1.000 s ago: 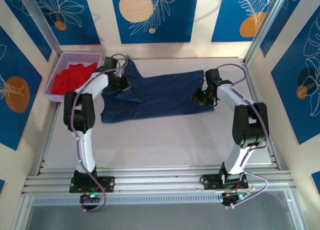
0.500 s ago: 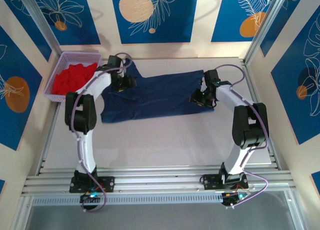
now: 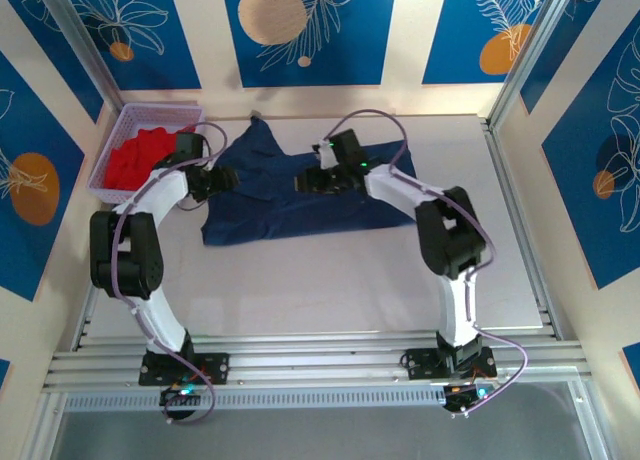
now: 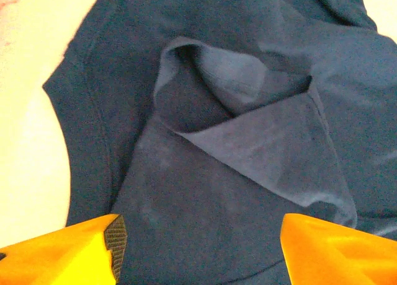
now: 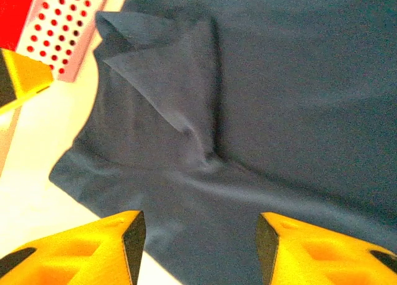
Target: Fold the inside-out t-shirt
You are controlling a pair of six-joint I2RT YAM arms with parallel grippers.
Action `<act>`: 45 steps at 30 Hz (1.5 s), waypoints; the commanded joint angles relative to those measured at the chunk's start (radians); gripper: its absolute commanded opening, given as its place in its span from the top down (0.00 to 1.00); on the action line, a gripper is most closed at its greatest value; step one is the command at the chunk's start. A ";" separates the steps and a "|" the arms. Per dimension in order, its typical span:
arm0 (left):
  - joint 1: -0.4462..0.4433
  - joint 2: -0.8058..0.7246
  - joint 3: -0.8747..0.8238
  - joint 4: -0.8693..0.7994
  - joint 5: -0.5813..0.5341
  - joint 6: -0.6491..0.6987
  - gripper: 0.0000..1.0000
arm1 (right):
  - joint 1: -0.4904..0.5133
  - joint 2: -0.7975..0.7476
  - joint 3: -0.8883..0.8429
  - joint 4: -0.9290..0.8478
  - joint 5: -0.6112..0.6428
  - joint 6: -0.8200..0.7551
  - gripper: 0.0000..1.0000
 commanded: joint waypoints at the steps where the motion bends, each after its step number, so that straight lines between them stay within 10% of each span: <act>1: -0.005 0.015 -0.013 0.022 0.054 -0.020 0.34 | 0.012 0.083 0.116 -0.015 0.024 0.066 0.49; 27: -0.048 -0.022 -0.281 0.134 0.173 -0.032 0.33 | -0.411 -0.118 -0.284 -0.452 0.101 -0.004 0.52; 39: -0.201 -0.098 -0.443 0.195 0.177 -0.090 0.33 | -0.633 -0.378 -0.633 -0.369 0.075 0.097 0.56; 45: -0.266 -0.183 -0.516 0.226 0.155 -0.148 0.33 | -0.534 -0.549 -0.650 -0.269 0.086 -0.002 0.52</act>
